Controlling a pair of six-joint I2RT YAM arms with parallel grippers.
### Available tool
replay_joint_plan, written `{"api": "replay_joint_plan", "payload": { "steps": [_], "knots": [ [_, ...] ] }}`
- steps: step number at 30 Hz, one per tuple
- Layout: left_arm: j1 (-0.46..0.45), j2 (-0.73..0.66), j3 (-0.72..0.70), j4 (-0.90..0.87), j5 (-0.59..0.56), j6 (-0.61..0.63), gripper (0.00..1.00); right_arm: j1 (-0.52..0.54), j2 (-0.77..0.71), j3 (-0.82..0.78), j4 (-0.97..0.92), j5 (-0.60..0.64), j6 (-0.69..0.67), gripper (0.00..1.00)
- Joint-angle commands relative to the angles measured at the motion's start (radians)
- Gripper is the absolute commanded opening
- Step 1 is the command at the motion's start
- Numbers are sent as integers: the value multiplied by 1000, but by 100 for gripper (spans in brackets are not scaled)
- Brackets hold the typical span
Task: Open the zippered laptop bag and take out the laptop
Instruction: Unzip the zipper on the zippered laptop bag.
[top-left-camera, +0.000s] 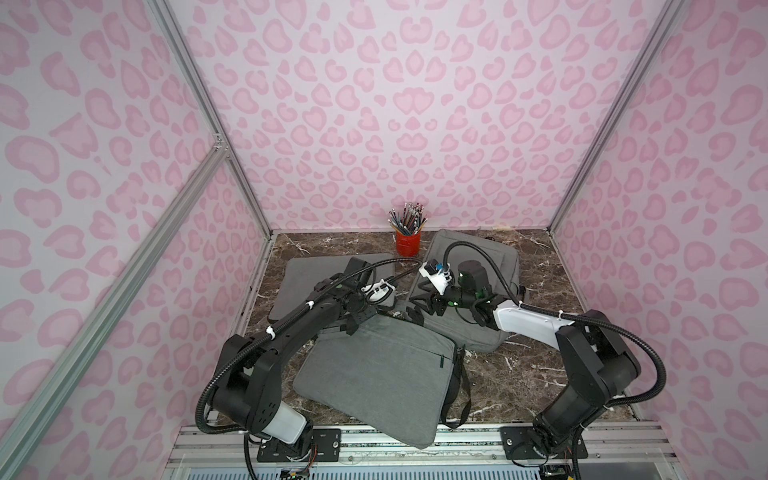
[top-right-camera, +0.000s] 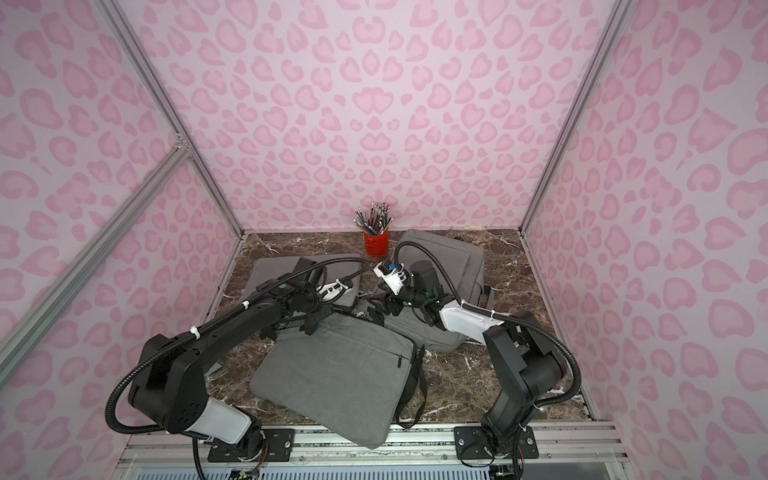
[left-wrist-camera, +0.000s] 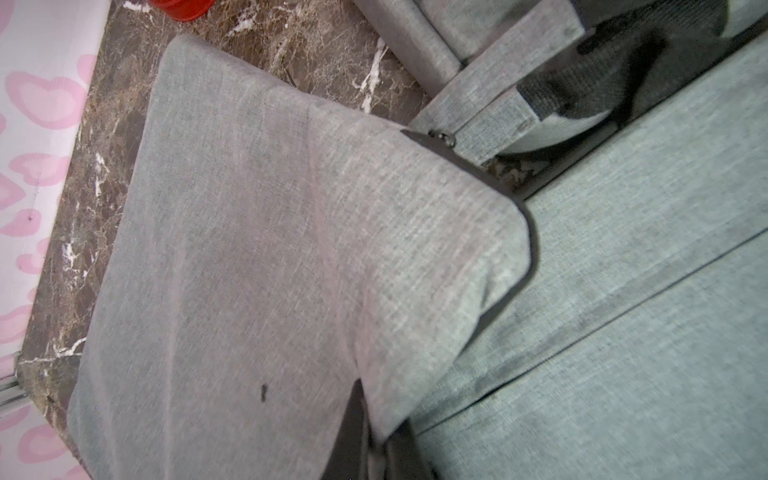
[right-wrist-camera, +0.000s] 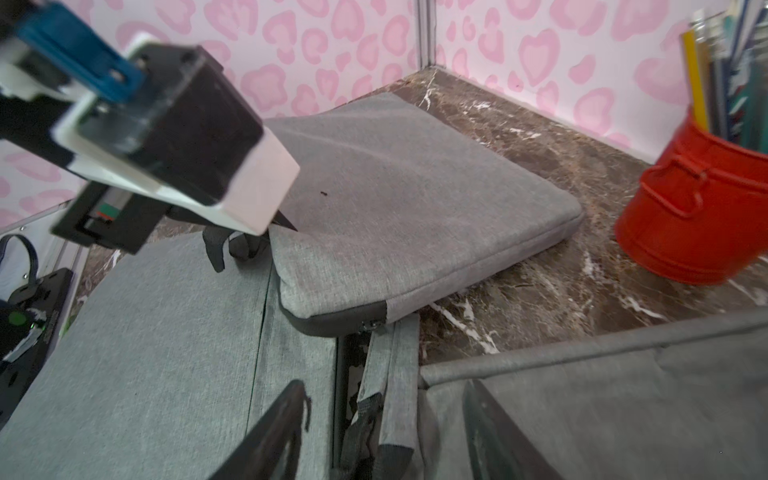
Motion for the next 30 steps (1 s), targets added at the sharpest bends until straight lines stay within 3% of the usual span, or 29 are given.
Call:
{"api": "replay_joint_plan", "payload": {
  "steps": [1, 5, 12, 30],
  "knots": [
    [8, -18, 12, 1, 48, 15, 2, 6, 71, 92, -164, -104, -122, 61],
    [17, -34, 6, -2, 68, 21, 2, 12, 179, 219, -328, -160, -224, 56],
    [43, -50, 34, -36, 99, 50, 2, 21, 278, 289, -328, -263, -272, 52],
    [74, -66, 62, -91, 159, 79, 2, 51, 447, 518, -424, -398, -340, 54]
  ]
}}
